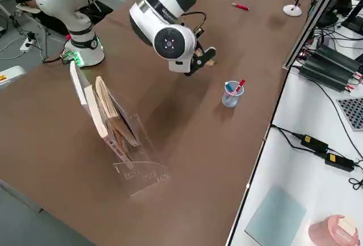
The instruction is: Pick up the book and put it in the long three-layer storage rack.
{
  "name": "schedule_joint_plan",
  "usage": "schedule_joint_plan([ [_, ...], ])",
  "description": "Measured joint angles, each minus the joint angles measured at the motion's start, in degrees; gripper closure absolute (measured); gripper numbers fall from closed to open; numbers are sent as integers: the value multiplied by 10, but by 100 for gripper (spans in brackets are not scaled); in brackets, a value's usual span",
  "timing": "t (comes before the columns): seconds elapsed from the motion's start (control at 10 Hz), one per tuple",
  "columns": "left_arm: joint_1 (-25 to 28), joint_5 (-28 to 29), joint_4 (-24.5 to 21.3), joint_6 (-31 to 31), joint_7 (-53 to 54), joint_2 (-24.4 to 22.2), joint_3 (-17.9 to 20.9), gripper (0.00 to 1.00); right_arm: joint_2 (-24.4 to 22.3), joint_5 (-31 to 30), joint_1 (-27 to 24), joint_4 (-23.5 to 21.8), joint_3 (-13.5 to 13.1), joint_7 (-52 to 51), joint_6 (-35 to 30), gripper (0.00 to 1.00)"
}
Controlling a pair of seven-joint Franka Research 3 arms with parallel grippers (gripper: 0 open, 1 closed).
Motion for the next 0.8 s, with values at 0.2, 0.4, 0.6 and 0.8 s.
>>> schedule_joint_plan([
  [0.2,27,69,-1,-45,-25,-18,0,1,0,-22,-16,22,-2,32,0,85],
  [0.4,39,130,-1,-91,-62,-40,0,0,2,-53,-32,43,-2,56,0,85],
  [0.6,57,175,-1,-138,-84,-63,1,0,7,-95,-39,63,-3,71,0,85],
  [0.8,85,198,-4,-169,-87,-77,2,0,15,-127,-46,75,-3,95,0,85],
])
